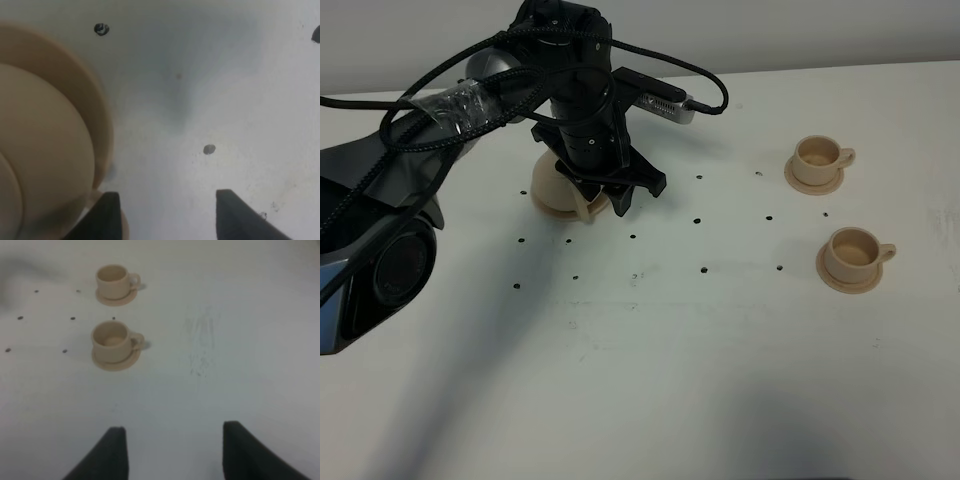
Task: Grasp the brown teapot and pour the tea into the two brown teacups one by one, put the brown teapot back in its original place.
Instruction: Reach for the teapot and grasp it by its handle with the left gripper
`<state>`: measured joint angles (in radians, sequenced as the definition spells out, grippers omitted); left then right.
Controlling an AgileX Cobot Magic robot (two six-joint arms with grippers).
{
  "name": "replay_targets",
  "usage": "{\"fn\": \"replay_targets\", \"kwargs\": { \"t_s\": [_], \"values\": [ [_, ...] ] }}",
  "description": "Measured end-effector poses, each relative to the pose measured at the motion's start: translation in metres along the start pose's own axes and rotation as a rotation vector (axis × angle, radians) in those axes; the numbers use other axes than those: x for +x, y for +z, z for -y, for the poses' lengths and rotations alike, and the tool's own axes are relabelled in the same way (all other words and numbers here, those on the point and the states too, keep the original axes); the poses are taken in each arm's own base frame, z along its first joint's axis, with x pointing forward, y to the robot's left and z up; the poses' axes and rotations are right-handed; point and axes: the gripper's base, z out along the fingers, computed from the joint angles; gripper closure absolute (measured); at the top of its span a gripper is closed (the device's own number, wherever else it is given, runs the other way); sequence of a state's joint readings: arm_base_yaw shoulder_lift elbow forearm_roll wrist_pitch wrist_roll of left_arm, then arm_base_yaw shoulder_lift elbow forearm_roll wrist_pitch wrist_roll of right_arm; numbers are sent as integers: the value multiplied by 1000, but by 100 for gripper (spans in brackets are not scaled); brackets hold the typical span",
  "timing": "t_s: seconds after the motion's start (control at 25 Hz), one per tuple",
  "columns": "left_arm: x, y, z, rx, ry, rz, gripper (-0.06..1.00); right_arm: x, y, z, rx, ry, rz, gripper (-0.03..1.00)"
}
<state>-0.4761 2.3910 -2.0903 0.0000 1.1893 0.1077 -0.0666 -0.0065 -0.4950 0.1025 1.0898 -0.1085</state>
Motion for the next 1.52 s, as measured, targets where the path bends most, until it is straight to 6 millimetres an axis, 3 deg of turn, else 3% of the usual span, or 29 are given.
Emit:
{"fn": "replay_targets", "kwargs": {
  "t_s": [0.28, 0.52, 0.96, 1.24, 1.52],
  "values": [
    [0, -2, 0, 0, -1, 2, 49, 0, 0, 0, 0, 0, 0, 55],
    [13, 0, 1, 5, -1, -44, 49, 0, 0, 0, 0, 0, 0, 55],
    [18, -14, 0, -20, 8, -38, 49, 0, 0, 0, 0, 0, 0, 55],
    [35, -5, 2, -13, 10, -108, 49, 0, 0, 0, 0, 0, 0, 55],
    [34, -42, 5, -7, -16, -28, 50, 0, 0, 0, 0, 0, 0, 55]
  ]
}}
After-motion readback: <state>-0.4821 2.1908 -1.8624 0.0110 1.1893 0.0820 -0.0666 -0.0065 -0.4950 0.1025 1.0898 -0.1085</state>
